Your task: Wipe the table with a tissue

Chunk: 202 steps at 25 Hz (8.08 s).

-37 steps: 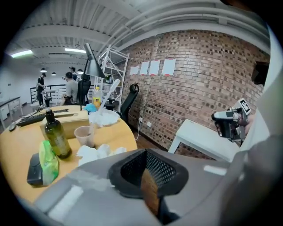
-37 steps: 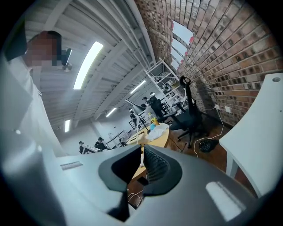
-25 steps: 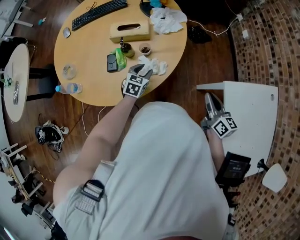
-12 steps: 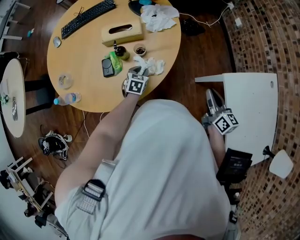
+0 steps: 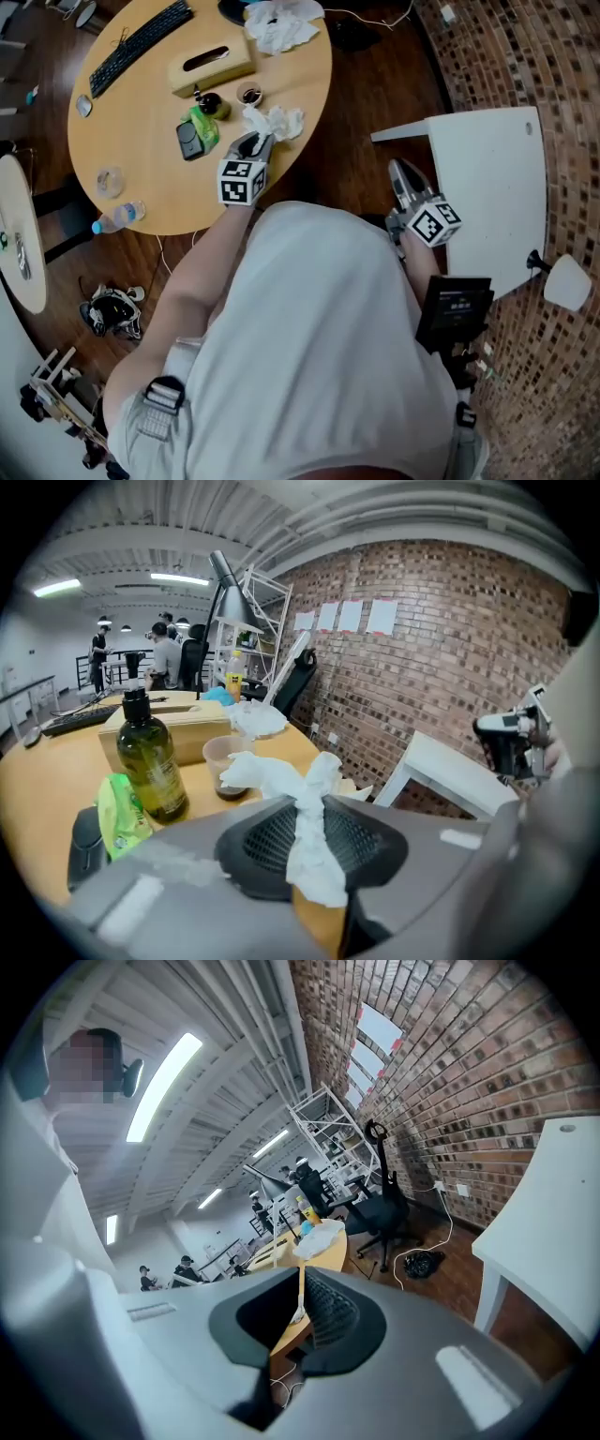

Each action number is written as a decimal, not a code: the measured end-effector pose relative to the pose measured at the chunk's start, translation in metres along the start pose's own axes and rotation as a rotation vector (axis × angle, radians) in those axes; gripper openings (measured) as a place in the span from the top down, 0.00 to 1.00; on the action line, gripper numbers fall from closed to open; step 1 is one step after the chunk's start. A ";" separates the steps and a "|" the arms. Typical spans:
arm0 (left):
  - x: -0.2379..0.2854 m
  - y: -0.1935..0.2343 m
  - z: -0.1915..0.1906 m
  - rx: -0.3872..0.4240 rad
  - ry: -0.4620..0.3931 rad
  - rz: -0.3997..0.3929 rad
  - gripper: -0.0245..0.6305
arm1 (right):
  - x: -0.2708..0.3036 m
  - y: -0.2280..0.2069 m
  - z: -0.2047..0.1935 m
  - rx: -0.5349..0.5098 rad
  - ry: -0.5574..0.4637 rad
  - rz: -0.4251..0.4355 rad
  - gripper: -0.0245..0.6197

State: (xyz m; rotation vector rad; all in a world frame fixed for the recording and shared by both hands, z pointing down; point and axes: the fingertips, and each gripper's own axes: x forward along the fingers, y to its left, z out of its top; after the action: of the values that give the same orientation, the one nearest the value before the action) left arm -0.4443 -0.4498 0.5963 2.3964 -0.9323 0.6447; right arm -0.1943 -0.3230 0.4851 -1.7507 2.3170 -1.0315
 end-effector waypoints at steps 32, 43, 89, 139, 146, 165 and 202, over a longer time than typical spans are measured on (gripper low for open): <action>0.096 -0.285 0.050 0.288 0.143 -0.810 0.85 | -0.150 -0.098 0.013 0.107 -0.303 -0.369 0.93; 0.164 -0.413 0.066 0.378 0.222 -0.910 0.84 | -0.242 -0.194 0.042 0.144 -0.391 -0.444 0.93; 0.399 -0.566 0.065 0.965 0.473 -0.780 0.84 | -0.329 -0.313 0.044 0.346 -0.509 -0.663 0.93; 0.396 -0.623 0.015 1.264 0.372 -0.781 0.88 | -0.390 -0.256 -0.028 0.490 -0.675 -0.909 0.93; 0.354 -0.630 -0.018 1.182 0.519 -0.948 0.87 | -0.388 -0.254 -0.022 0.467 -0.675 -0.878 0.93; 0.306 -0.569 0.062 0.688 0.460 -1.126 0.86 | -0.342 -0.267 0.035 0.437 -0.643 -0.877 0.93; 0.340 -0.647 0.056 0.734 0.432 -1.042 0.86 | -0.415 -0.310 0.025 0.443 -0.634 -0.893 0.93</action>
State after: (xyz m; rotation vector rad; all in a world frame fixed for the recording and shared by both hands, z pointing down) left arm 0.2542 -0.2272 0.5791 2.6591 0.8557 1.0762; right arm 0.2210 -0.0135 0.4928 -2.4295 0.8434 -0.7645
